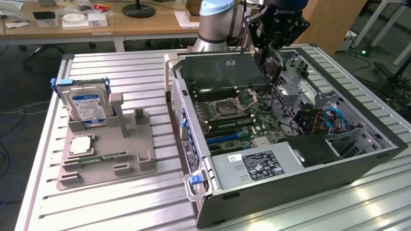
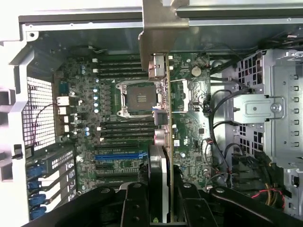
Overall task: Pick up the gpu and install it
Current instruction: 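Pick up the gpu and move the gpu toward the slot, then insert the gpu into the slot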
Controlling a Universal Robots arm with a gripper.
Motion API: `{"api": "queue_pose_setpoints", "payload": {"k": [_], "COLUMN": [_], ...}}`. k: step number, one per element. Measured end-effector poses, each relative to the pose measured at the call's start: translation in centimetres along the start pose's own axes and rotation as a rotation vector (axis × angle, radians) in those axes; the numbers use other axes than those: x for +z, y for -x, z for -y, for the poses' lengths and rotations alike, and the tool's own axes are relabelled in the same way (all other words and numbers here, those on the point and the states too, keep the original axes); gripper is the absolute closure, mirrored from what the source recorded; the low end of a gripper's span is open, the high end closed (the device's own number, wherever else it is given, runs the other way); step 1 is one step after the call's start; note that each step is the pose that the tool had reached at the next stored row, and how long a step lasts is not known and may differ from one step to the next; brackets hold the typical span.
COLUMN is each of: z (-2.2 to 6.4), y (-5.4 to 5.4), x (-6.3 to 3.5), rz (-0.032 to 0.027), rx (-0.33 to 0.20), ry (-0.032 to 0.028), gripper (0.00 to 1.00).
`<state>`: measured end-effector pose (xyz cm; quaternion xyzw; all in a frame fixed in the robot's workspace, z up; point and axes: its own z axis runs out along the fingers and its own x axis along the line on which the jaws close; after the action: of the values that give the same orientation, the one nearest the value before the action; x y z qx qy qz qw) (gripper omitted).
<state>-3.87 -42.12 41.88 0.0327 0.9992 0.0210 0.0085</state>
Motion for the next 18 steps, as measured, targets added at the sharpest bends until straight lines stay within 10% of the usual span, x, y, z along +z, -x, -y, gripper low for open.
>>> {"api": "queue_pose_setpoints", "payload": {"k": [18], "z": [0.00], "y": [0.00], "x": [0.00], "rz": [0.0000], "rx": [0.000], "ry": [0.0000], "gripper": [0.72]}}
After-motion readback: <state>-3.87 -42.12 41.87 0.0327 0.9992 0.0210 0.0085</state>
